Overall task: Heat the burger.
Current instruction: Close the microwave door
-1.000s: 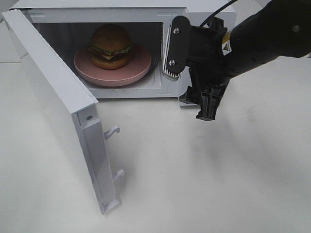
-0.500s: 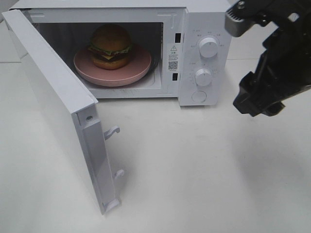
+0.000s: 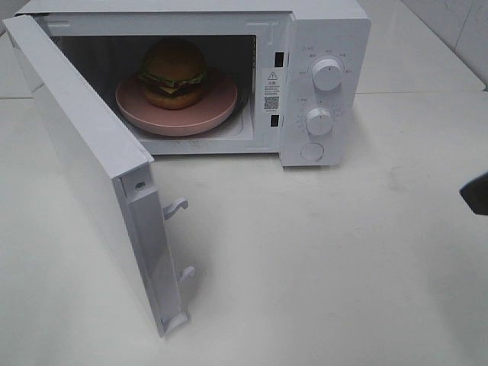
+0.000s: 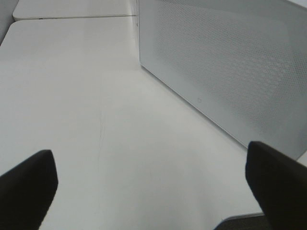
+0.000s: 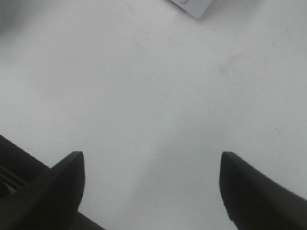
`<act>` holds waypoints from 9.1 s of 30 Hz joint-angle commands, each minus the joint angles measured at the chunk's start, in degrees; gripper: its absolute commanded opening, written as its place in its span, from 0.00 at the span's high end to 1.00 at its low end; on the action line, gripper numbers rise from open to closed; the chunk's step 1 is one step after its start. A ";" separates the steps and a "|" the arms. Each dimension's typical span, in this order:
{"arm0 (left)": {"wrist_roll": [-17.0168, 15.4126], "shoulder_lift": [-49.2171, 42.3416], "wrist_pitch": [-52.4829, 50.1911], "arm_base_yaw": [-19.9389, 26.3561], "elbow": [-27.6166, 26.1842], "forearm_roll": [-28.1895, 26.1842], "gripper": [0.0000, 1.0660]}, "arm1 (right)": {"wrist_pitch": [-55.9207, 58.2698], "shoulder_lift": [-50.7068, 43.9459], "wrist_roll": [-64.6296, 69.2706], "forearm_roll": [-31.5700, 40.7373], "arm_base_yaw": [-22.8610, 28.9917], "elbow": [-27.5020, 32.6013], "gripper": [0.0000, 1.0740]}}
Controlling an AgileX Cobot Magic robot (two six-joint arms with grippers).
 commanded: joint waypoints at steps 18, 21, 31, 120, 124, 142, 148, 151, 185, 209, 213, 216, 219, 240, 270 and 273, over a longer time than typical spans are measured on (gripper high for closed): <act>-0.06 -0.97 -0.69 -0.06 0.00 -0.46 0.06 | -8.77 -20.68 2.58 4.24 -13.64 15.36 0.29; -0.06 -0.97 -0.69 -0.06 0.00 -0.46 0.06 | -12.03 -24.24 2.58 5.33 -16.04 17.48 0.29; -0.06 -0.97 -0.69 -0.06 0.00 -0.46 0.06 | -14.73 -33.52 2.35 7.16 -24.24 18.68 0.29; -2.41 5.67 -5.90 0.06 -2.29 -0.63 0.46 | 2.29 -49.96 -1.32 12.78 -33.58 16.21 0.30; -2.41 9.51 -8.14 0.06 -2.29 -0.63 0.80 | 2.29 -49.96 -1.32 12.78 -33.58 16.21 0.30; 8.42 25.15 -42.46 0.06 6.93 -6.59 1.00 | 2.29 -49.96 -1.32 12.78 -33.58 16.21 0.30; 11.34 30.94 -58.67 0.00 13.64 -8.59 1.00 | 2.29 -49.96 -1.32 12.78 -33.58 16.21 0.30; 11.12 33.23 -65.43 0.00 16.16 -8.59 1.00 | 2.29 -49.96 -1.32 12.78 -33.58 16.21 0.30; -20.63 75.69 -109.55 -2.35 15.64 28.88 1.00 | 2.29 -49.96 -1.32 12.78 -33.58 16.21 0.30; -9.85 89.84 -109.26 -26.93 2.23 4.41 1.00 | 2.29 -49.96 -1.32 12.78 -33.58 16.21 0.30; -8.88 93.22 -109.21 -30.54 -1.26 0.74 1.00 | 2.29 -49.96 -1.32 12.78 -33.58 16.21 0.30; -6.30 95.74 -109.15 -33.00 -4.18 -2.01 1.00 | 2.29 -49.96 -1.32 12.78 -33.58 16.21 0.30; -4.07 98.09 -109.15 -35.01 -7.22 -5.33 1.00 | 2.29 -49.96 -1.32 12.78 -33.58 16.21 0.30; -2.41 110.35 -98.89 -38.45 -29.16 -9.80 1.00 | 2.29 -49.96 -1.32 12.78 -33.58 16.21 0.30; 4.93 112.36 -86.46 -40.68 -35.87 -14.21 1.00 | 2.29 -49.96 -1.09 12.83 -33.58 16.21 0.30; 4.93 112.01 -85.66 -40.68 -35.52 -14.21 1.00 | 2.29 -49.96 -1.09 12.83 -33.58 16.21 0.30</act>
